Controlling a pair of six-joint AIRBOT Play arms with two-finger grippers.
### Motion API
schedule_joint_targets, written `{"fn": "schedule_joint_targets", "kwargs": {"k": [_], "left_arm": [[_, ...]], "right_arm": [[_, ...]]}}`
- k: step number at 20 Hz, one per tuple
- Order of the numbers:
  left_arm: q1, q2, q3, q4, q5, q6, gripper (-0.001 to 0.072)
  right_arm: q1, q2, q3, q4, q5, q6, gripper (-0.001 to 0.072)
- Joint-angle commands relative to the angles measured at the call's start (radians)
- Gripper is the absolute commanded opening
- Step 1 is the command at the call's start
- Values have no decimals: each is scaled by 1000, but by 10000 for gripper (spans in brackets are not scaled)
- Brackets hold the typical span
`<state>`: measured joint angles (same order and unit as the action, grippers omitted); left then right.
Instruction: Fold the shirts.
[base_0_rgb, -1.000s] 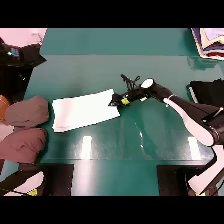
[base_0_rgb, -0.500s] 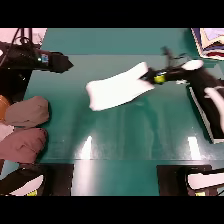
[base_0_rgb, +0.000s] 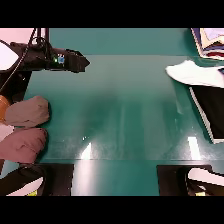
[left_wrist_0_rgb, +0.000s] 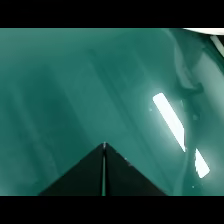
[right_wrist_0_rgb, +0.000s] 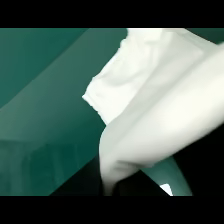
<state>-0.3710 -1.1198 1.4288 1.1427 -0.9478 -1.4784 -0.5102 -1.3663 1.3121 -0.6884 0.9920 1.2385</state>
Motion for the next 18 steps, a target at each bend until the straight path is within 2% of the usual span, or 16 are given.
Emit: {"fn": "schedule_joint_targets", "kwargs": {"k": [1, 4, 8, 11, 15, 18], "left_arm": [[-9, 0, 0, 0, 15, -14, 24], [-9, 0, 0, 0, 15, -14, 24], [-9, 0, 0, 1, 12, -14, 25], [-9, 0, 0, 2, 12, -14, 25], [-9, 0, 0, 3, 11, -12, 25], [-9, 0, 0, 3, 9, -6, 25]], "right_arm": [[-90, 8, 62, -3, -41, -11, 16], [-90, 7, 169, -3, -19, -11, 16], [-90, 8, 306, -76, 114, -9, 16], [-106, 50, 321, -84, 161, -8, 16], [-140, 116, 318, -286, 277, 45, 16], [-178, 183, 196, -415, 295, 82, 16]]}}
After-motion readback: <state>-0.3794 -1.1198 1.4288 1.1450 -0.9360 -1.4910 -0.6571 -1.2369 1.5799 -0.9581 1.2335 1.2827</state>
